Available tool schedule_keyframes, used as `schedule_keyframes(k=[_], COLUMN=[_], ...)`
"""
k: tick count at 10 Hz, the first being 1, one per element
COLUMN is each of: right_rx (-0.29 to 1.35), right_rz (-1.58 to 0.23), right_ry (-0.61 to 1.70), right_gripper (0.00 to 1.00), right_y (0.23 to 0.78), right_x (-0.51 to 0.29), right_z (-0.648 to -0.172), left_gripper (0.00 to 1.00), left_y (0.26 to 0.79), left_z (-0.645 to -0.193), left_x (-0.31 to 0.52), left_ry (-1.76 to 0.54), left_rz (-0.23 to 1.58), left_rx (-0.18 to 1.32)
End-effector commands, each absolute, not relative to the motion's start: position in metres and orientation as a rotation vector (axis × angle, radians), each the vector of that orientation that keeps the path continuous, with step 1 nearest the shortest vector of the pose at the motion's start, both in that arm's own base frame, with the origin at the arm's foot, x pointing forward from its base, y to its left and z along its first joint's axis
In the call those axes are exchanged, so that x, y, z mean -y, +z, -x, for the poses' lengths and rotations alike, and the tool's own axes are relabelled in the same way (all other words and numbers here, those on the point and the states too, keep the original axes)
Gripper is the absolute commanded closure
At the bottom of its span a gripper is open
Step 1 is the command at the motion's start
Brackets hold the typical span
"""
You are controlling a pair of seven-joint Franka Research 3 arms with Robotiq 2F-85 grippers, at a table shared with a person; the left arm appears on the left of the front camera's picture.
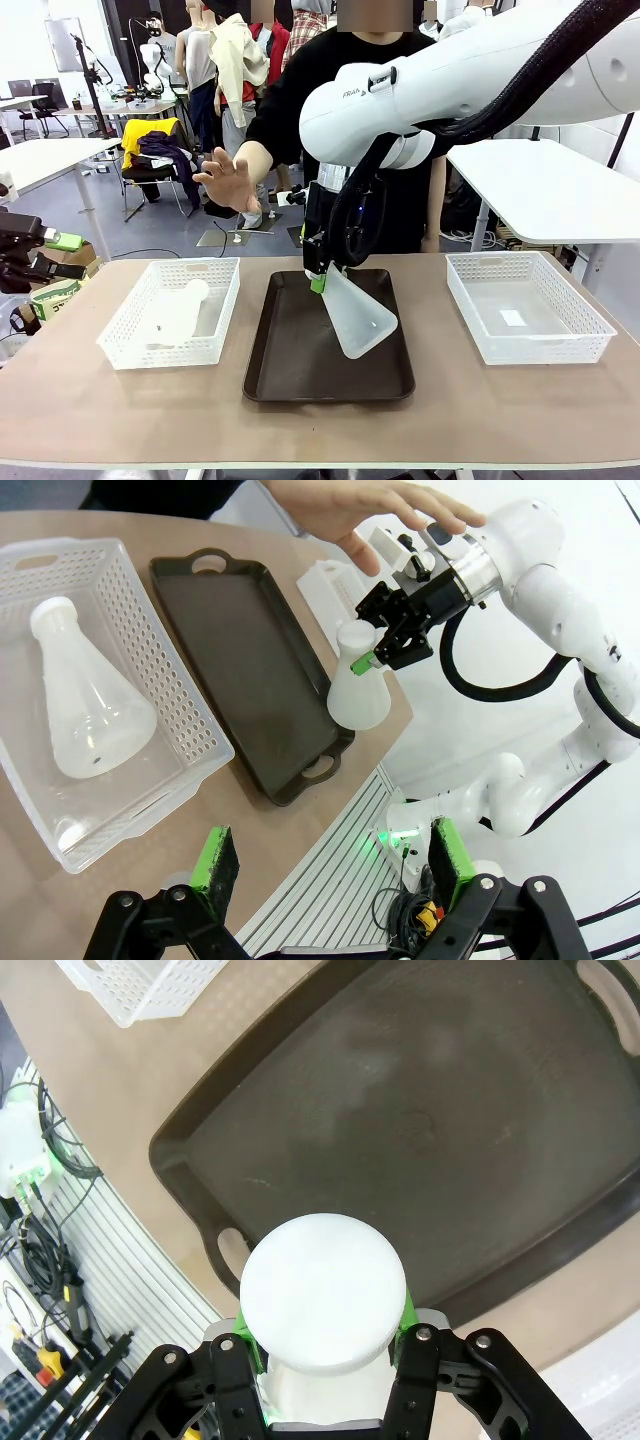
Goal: Prepare the laboratory tools.
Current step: Place the picked Big flask upright in the Handle tray as instructed by the person.
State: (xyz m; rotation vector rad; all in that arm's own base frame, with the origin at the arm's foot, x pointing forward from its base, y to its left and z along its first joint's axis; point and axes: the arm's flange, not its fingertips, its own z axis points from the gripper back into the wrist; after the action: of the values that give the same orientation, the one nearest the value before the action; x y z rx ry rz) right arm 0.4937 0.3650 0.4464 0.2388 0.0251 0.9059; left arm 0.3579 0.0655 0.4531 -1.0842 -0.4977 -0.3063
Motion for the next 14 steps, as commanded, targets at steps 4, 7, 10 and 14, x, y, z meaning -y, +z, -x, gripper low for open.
schedule_keyframes(k=[4,7,10,14], right_rx=[-0.028,-0.028,-0.028,-0.028], right_rz=[-0.238,-0.238,-0.238,-0.238], right_ry=[0.908,0.908,0.908,0.908], right_gripper=[1.00,1.00,1.00,1.00], right_y=[0.4467,0.4467,0.4467,0.4467], right_x=[-0.3651,-0.3651,-0.3651,-0.3651], right_z=[-0.4922,-0.4922,-0.4922,-0.4922], left_gripper=[0.00,0.00,0.00,0.00], left_y=[0.4530,0.4530,0.4530,0.4530], left_z=[-0.3586,-0.3586,-0.3586,-0.3586], left_x=[-0.0658,-0.0658,-0.0658,-0.0658], left_ry=[-0.317,-0.317,-0.317,-0.317], left_rz=[1.103,1.103,1.103,1.103], left_rx=[0.523,0.523,0.523,0.523])
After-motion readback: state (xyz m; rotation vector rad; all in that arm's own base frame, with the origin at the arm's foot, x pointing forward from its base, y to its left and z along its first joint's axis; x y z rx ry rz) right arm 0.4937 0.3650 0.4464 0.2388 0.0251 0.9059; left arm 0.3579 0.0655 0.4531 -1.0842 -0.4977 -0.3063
